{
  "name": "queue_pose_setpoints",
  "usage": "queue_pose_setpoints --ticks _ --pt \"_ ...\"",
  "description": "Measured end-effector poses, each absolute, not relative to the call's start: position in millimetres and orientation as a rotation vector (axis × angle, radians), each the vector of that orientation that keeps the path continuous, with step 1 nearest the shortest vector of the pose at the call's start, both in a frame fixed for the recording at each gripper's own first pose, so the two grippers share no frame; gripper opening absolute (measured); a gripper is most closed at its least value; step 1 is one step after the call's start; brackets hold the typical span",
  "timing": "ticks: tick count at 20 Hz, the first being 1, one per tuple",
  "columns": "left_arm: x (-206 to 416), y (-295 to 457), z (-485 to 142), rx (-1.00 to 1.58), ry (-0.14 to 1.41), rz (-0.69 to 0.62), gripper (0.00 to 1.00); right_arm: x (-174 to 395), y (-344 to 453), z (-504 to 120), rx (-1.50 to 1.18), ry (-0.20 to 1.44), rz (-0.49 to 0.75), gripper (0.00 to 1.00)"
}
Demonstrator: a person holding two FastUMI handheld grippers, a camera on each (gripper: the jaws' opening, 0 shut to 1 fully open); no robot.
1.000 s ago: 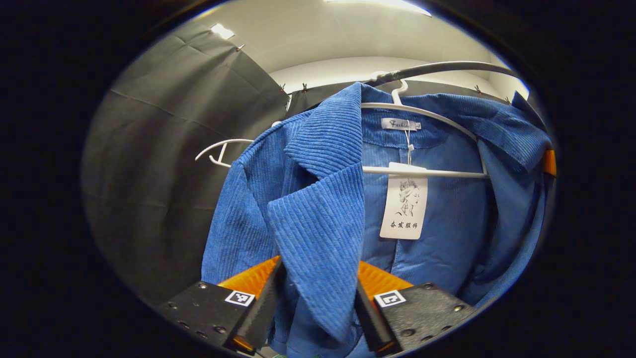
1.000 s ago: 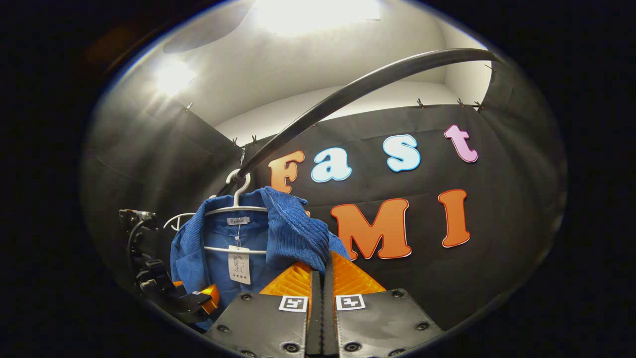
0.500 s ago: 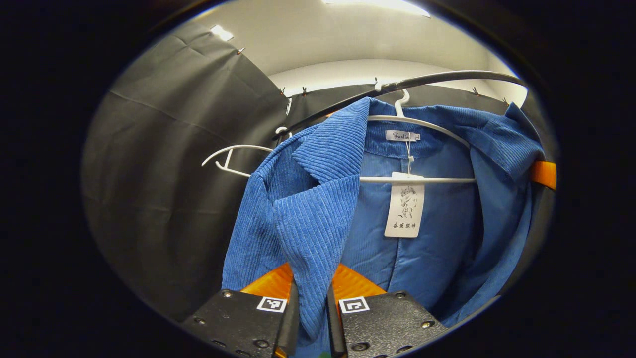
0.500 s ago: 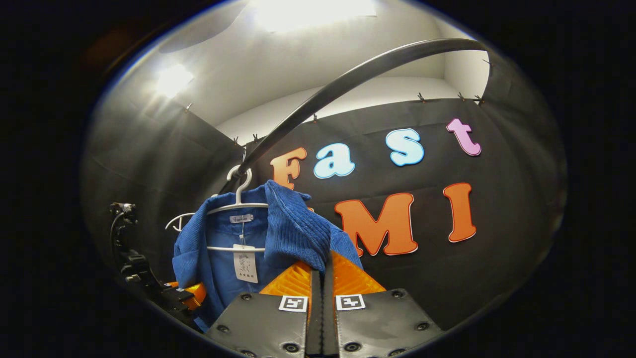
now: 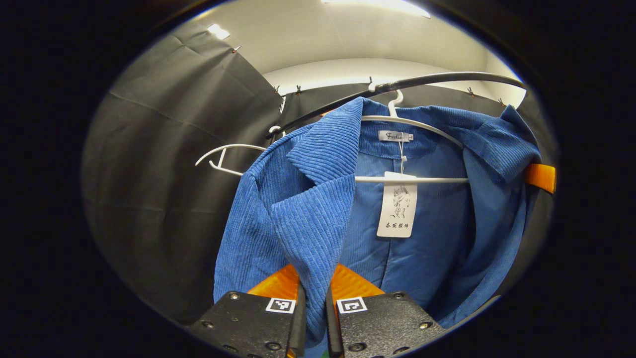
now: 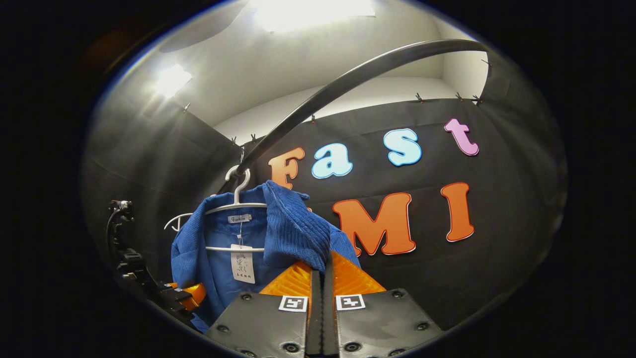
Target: Grasp the clothes on the hanger with both hands and then place them into the laundry hamper below.
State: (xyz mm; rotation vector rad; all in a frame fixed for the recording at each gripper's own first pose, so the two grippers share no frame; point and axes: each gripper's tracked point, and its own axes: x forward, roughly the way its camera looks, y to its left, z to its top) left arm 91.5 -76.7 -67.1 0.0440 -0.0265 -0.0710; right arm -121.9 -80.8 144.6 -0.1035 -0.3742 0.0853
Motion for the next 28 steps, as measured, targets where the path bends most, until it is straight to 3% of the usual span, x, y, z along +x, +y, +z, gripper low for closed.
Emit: queue_pose_setpoints --ticks 2,6,11,15,16,20,22,23,26,28 --pt "89.4 -80.0 -65.9 0.037 -0.024 -0.093 0.17 -121.4 -79.8 143.4 -0.102 -0.373 0.086 0.07" --pt "88.6 -90.7 -66.6 0.009 -0.006 -0.176 0.05 -124.4 -79.0 142.0 -0.103 -0.372 0.083 0.07" --pt "82.2 -67.8 -48.4 0.042 -0.040 -0.115 0.00 -123.9 -82.1 141.4 -0.102 -0.373 0.068 0.07" --pt "73.1 -29.6 8.5 0.121 -0.162 0.005 0.05 -124.5 -88.0 145.9 -0.093 -0.404 0.027 0.07" --pt "73.8 -18.7 25.0 0.142 -0.191 0.037 0.00 -124.8 -88.6 147.8 -0.096 -0.415 0.019 0.07" --pt "72.8 14.1 84.4 0.229 -0.271 0.134 0.00 -119.1 -84.3 154.7 -0.105 -0.437 0.010 0.07" --pt "71.5 19.6 115.4 0.282 -0.320 0.157 0.00 -117.7 -83.2 157.4 -0.109 -0.446 0.004 0.07" --pt "73.7 19.1 130.2 0.299 -0.341 0.155 0.05 -117.0 -83.1 157.7 -0.108 -0.447 0.003 0.07" --pt "85.4 33.8 168.6 0.309 -0.393 0.160 0.00 -115.2 -81.0 157.2 -0.084 -0.445 0.007 0.07" --pt "101.2 47.5 195.8 0.353 -0.430 0.182 0.02 -115.8 -82.5 155.8 -0.072 -0.445 0.000 0.07"
